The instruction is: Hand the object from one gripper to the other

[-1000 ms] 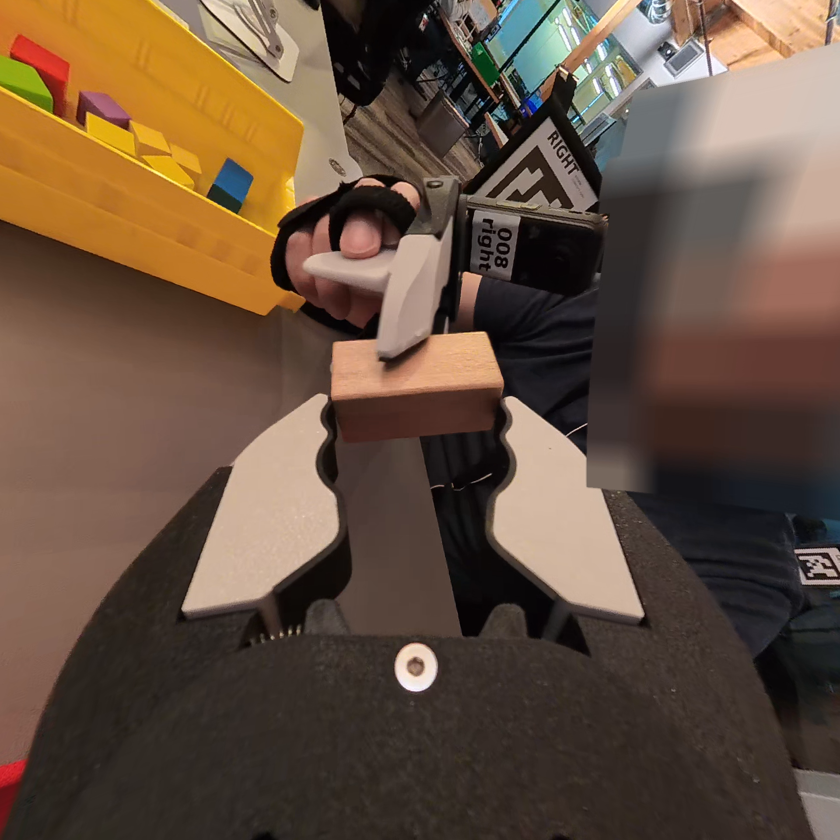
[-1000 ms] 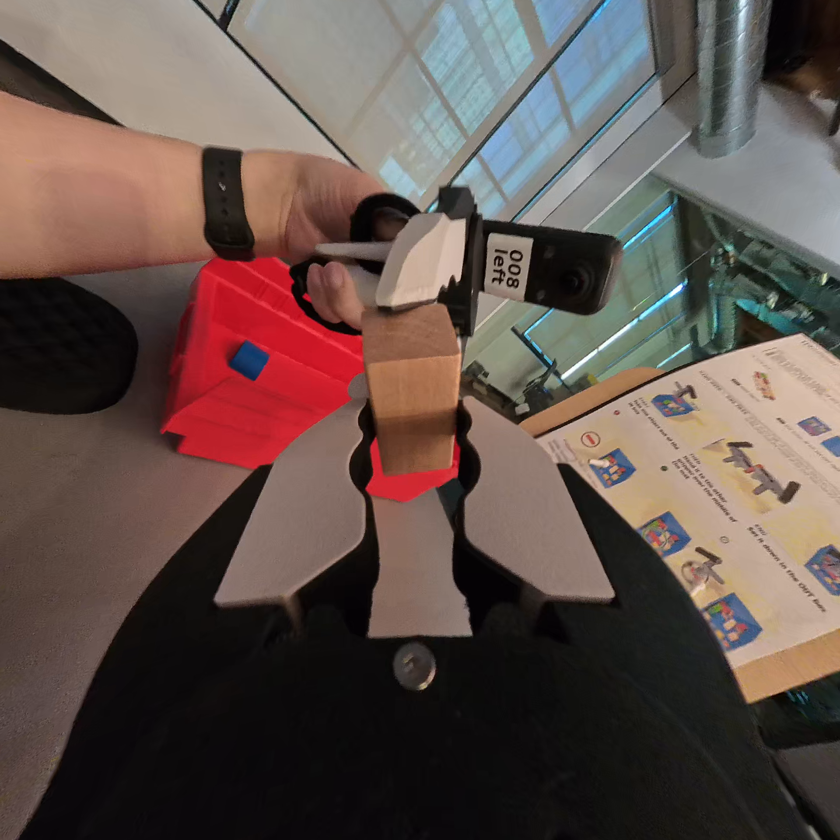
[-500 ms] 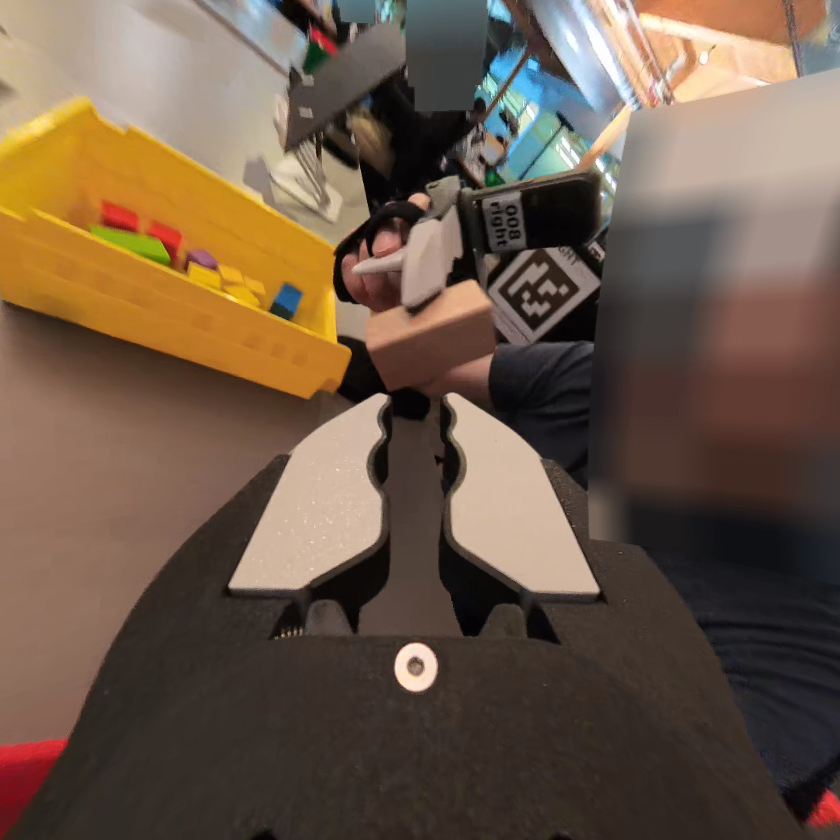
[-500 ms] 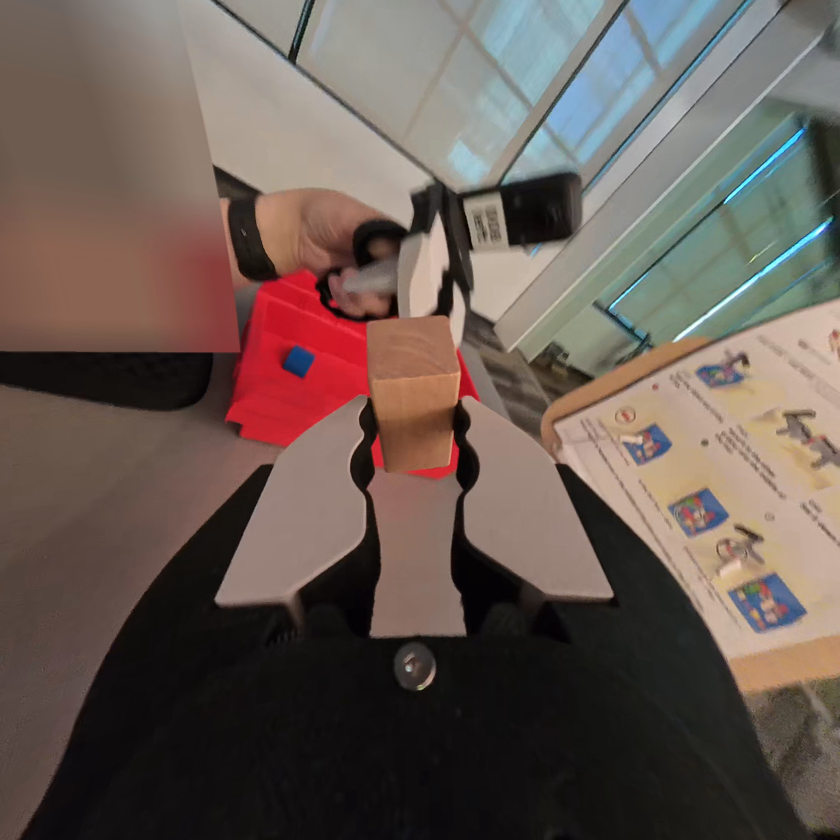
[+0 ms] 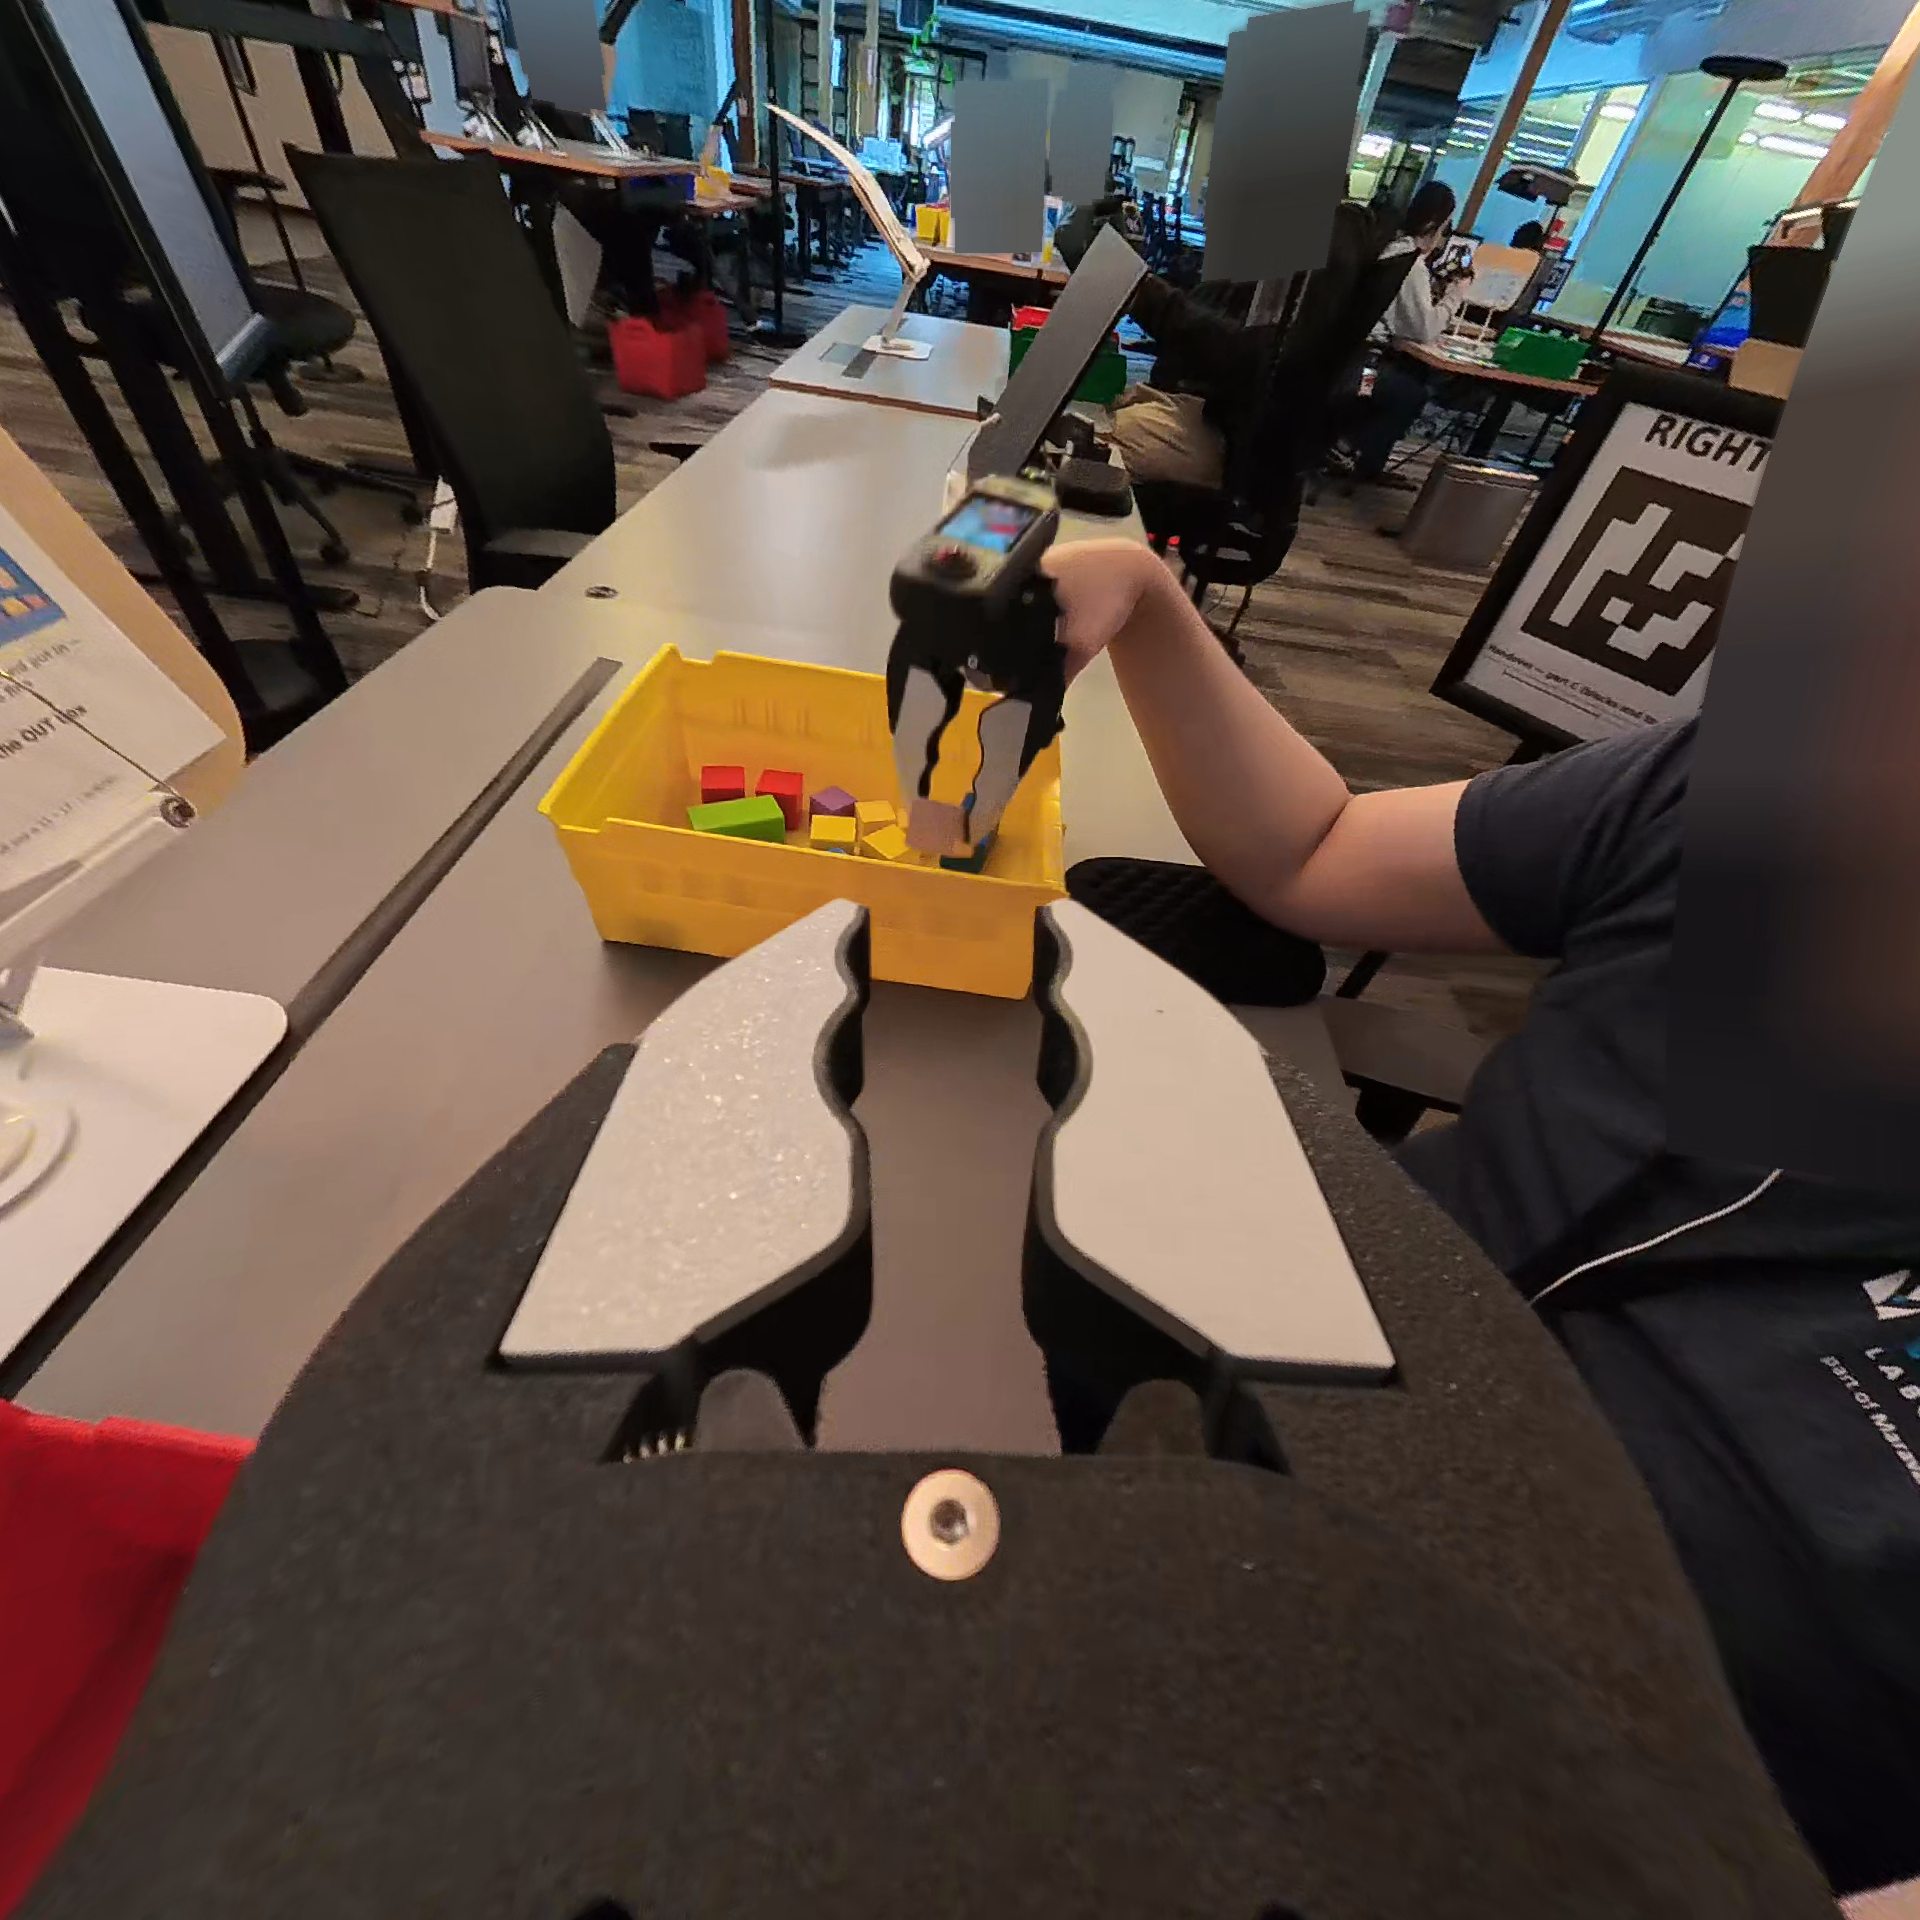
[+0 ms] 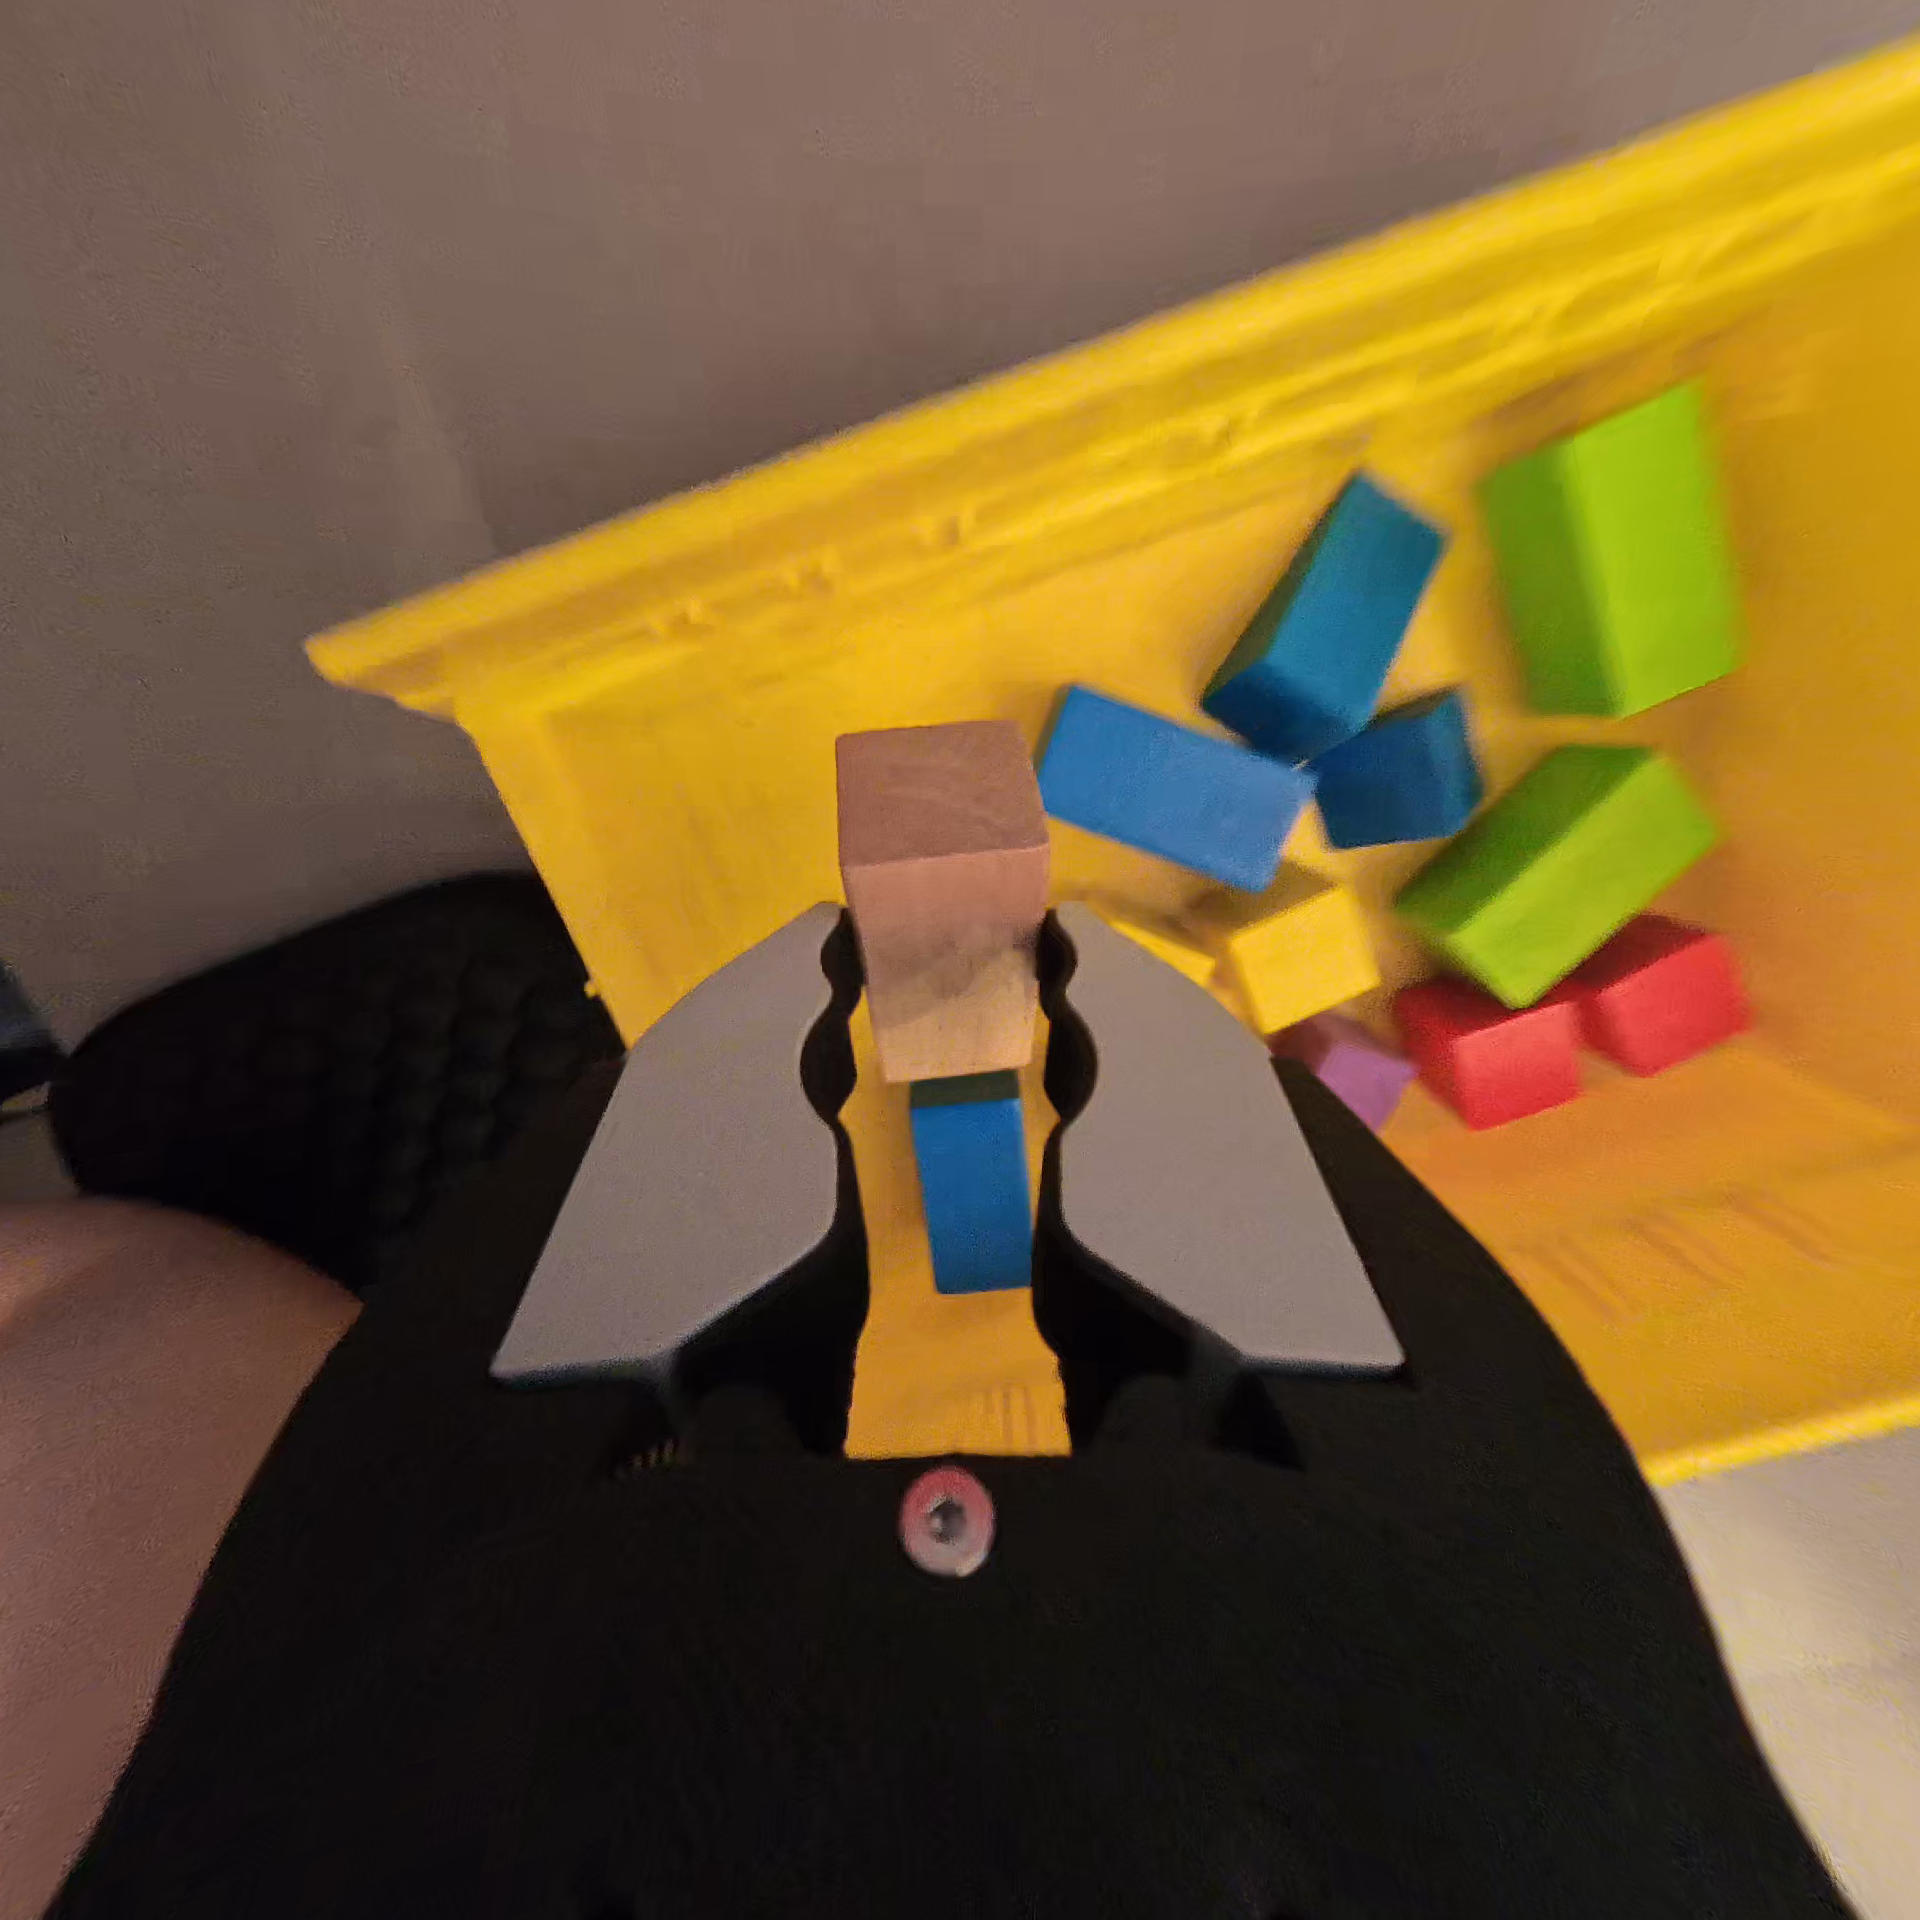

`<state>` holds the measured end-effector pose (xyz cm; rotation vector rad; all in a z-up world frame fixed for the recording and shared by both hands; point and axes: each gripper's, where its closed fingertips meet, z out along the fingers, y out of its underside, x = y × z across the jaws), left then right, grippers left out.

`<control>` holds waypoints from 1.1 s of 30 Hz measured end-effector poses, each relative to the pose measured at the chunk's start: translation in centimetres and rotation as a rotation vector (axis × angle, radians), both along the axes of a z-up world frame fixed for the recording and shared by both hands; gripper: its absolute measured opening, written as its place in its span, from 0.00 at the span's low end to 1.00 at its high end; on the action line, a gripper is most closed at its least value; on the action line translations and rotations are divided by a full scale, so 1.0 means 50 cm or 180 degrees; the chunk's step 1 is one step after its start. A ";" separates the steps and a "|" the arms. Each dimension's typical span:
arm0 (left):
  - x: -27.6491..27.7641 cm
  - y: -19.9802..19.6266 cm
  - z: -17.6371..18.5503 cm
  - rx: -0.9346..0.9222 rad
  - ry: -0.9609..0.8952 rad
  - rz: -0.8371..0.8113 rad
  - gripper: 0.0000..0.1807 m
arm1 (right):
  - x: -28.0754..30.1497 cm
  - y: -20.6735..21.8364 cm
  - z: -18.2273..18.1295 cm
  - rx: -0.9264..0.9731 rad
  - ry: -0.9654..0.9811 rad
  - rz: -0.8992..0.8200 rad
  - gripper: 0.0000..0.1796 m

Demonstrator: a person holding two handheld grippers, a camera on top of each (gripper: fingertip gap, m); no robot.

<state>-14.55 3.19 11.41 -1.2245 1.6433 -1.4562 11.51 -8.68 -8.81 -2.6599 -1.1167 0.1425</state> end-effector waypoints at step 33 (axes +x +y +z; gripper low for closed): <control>0.013 -0.030 -0.034 0.0177 0.0346 -0.0054 0.19 | 0.055 -0.046 -0.126 -0.1335 -0.0599 -0.1205 0.19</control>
